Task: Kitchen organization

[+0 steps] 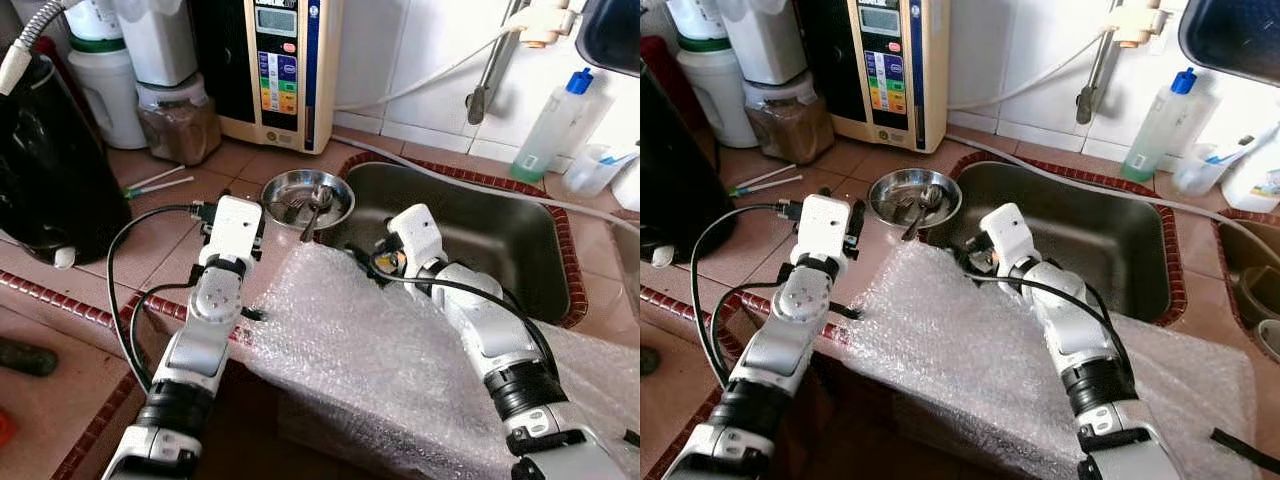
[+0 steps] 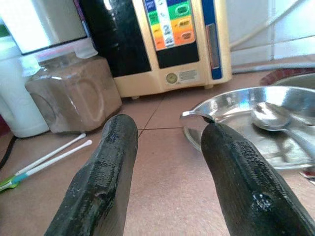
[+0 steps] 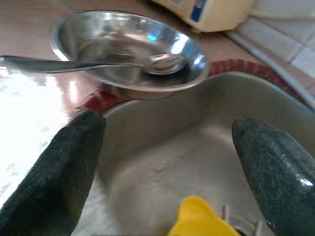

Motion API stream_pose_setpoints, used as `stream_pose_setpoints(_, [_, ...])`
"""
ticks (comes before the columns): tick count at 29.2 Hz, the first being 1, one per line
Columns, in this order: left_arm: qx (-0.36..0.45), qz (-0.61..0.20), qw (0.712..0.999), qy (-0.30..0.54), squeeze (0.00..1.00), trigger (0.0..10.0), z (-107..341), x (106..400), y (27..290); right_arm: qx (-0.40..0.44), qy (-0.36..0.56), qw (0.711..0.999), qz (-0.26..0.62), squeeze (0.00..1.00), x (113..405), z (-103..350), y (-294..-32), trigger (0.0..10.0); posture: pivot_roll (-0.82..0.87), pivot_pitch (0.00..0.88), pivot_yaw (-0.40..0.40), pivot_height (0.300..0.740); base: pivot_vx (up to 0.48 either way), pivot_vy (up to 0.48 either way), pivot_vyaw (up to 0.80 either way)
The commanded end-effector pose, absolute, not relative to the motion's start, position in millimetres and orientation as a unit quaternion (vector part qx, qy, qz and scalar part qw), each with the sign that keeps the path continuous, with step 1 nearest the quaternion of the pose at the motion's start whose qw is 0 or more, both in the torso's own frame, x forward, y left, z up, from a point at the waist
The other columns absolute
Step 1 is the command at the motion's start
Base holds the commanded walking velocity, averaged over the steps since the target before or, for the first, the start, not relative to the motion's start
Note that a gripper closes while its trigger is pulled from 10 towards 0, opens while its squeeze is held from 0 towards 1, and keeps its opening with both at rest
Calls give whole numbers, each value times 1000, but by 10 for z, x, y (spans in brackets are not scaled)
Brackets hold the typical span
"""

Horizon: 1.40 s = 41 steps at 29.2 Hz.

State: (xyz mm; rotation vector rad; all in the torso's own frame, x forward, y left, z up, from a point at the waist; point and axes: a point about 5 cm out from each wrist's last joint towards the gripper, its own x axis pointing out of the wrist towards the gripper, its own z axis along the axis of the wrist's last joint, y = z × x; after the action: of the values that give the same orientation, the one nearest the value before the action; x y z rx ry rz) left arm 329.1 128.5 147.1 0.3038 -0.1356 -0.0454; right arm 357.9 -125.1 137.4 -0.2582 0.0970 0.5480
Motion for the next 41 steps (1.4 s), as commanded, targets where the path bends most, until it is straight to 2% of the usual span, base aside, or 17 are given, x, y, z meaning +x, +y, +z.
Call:
stream_pose_setpoints(1, [158, -32, 984, -76, 0, 10000, 1525, 3242, 1260, -129, 39, 959, 251, 0, 3625, 1420, -1302, 10000, 132, 0, -47, 740, 0, 0, 0])
stream_pose_setpoints(10, [164, -39, 982, -88, 0, 10000, 1573, 2978, 1297, -130, 53, 972, 187, 0, 3801, 1401, -1321, 10000, 221, 0, -87, 740, 0, 0, 0])
stream_pose_setpoints(15, [162, -47, 984, -56, 0, 10000, 1435, 2674, 1393, -144, 74, 977, 141, 0, 3897, 1395, -1342, 10000, 279, 0, -109, 740, 0, 0, 0])
stream_pose_setpoints(20, [156, -35, 987, -29, 0, 10000, 1358, 2522, 1448, -137, 79, 979, 128, 0, 3915, 1381, -1345, 10000, 282, 0, -108, 740, 0, 0, 0])
stream_pose_setpoints(30, [162, -59, 984, -33, 0, 10000, 1434, 2565, 1380, -127, 75, 983, 107, 0, 3923, 1373, -1451, 10000, 259, 0, -80, 740, 0, 0, 0])
stream_pose_setpoints(41, [159, -61, 985, -24, 0, 10000, 1426, 2508, 1363, -116, 83, 987, 80, 0, 3918, 1328, -1508, 10000, 279, 0, -84, 740, 0, 0, 0])
